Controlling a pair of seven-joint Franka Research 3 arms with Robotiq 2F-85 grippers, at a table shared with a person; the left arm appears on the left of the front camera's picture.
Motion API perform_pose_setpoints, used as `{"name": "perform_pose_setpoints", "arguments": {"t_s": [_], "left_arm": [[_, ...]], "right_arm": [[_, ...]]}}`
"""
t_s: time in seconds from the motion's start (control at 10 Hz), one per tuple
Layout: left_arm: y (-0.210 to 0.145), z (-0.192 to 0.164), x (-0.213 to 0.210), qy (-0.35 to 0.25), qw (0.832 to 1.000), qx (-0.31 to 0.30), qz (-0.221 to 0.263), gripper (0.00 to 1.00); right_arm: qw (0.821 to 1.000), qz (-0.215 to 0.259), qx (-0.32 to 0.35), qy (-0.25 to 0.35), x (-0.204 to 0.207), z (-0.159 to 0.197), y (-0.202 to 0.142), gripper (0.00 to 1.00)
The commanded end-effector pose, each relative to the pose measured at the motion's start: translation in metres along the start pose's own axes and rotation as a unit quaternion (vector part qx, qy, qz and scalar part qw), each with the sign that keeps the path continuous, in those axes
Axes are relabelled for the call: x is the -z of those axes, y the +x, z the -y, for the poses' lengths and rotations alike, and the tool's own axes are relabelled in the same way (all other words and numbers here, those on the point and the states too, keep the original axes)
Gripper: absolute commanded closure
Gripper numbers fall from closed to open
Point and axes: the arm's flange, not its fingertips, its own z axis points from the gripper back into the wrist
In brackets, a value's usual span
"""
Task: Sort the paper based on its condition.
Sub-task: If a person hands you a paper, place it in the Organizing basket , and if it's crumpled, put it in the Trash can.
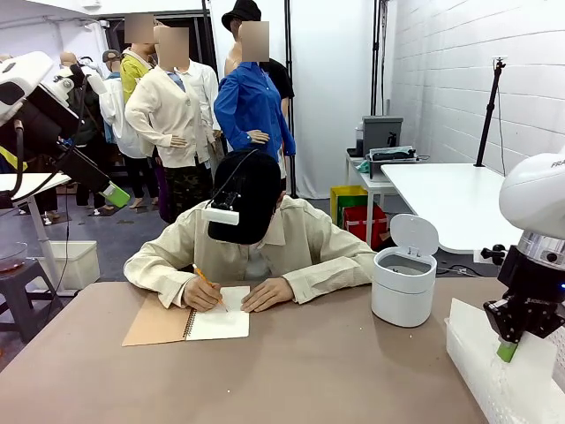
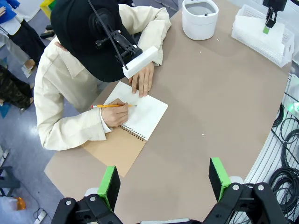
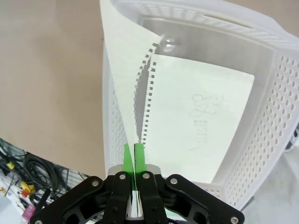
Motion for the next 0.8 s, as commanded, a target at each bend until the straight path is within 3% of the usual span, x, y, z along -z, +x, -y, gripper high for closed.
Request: {"name": "perform_pose_setpoints", "arguments": {"t_s": [0.0,0.4,0.5,0.7], "left_arm": [[-0.001,-0.001,-0.001,-0.001,1.0,0.0,0.001,0.0],[-0.001,-0.001,-0.001,-0.001,1.0,0.0,0.001,0.0],[-0.001,-0.001,-0.001,-0.001,1.0,0.0,0.001,0.0],[-0.001,-0.001,-0.001,-0.001,1.0,0.0,0.001,0.0]], "right_arm": [[0.999,-0.016,0.032,-0.014,0.003,0.015,-0.004,0.89],[0.997,-0.016,0.064,-0.037,-0.003,0.039,-0.01,0.13],[0.997,-0.014,0.067,-0.04,-0.004,0.04,-0.011,0.0],[0.996,-0.009,0.067,-0.05,-0.009,0.042,-0.009,0.0]]}}
